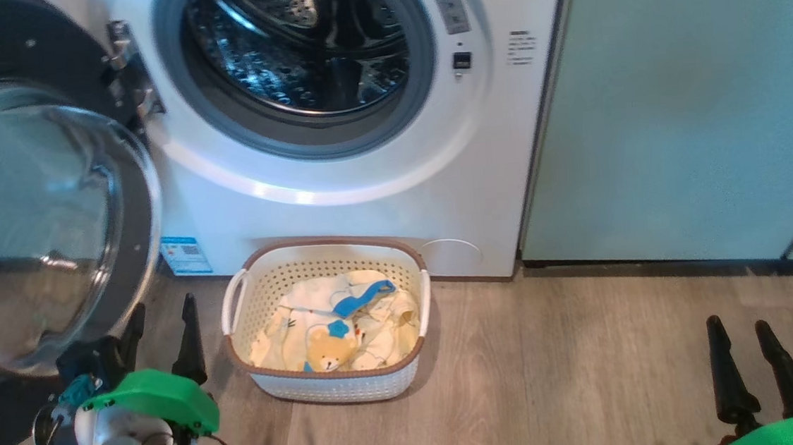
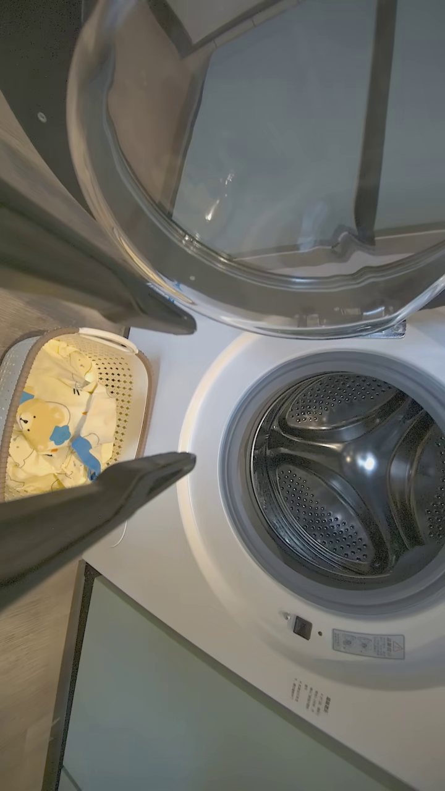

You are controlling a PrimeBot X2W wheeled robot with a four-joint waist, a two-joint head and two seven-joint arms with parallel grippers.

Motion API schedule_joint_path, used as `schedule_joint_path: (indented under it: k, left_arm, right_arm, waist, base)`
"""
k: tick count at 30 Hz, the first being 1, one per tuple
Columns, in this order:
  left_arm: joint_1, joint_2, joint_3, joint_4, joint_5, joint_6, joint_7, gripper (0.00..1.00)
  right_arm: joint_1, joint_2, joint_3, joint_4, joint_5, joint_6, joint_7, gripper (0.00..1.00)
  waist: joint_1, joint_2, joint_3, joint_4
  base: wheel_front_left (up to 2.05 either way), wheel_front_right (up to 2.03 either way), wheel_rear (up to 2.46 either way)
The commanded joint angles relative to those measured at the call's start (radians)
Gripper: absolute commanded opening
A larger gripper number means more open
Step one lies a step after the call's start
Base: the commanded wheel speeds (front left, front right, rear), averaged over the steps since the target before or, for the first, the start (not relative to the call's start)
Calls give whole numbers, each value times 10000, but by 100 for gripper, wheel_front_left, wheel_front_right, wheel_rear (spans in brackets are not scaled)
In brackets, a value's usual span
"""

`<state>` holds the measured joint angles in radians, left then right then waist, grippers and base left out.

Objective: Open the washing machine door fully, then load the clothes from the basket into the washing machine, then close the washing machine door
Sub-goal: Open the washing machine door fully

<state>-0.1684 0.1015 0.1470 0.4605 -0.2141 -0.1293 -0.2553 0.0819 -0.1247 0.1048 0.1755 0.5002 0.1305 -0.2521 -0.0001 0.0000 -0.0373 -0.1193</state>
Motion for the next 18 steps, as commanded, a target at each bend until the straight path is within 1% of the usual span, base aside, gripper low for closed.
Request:
schedule_joint_path:
  k: [1, 5, 14, 18]
  left_arm:
    - [-390, 360, 227, -284, -62, -8, -65, 100]
    - [-331, 359, 60, -335, -165, -10, -65, 100]
    - [-171, 407, -273, -413, -51, -12, -65, 100]
    - [-262, 505, -402, -294, -258, -12, -65, 100]
  right_arm:
    - [-359, -278, 200, -379, -97, 2, -97, 100]
    - [-332, -288, 87, -417, -153, 2, -97, 100]
    - [-305, -221, -86, -432, -230, 2, -97, 100]
    - [-310, -178, -91, -419, -244, 2, -97, 100]
  waist:
    - [1, 0, 50, -163]
    - [1, 0, 54, -283]
    - [1, 0, -21, -307]
    - [1, 0, -47, -290]
  base:
    - [0, 0, 0]
    - [0, 0, 0]
    - [0, 0, 0]
    - [0, 0, 0]
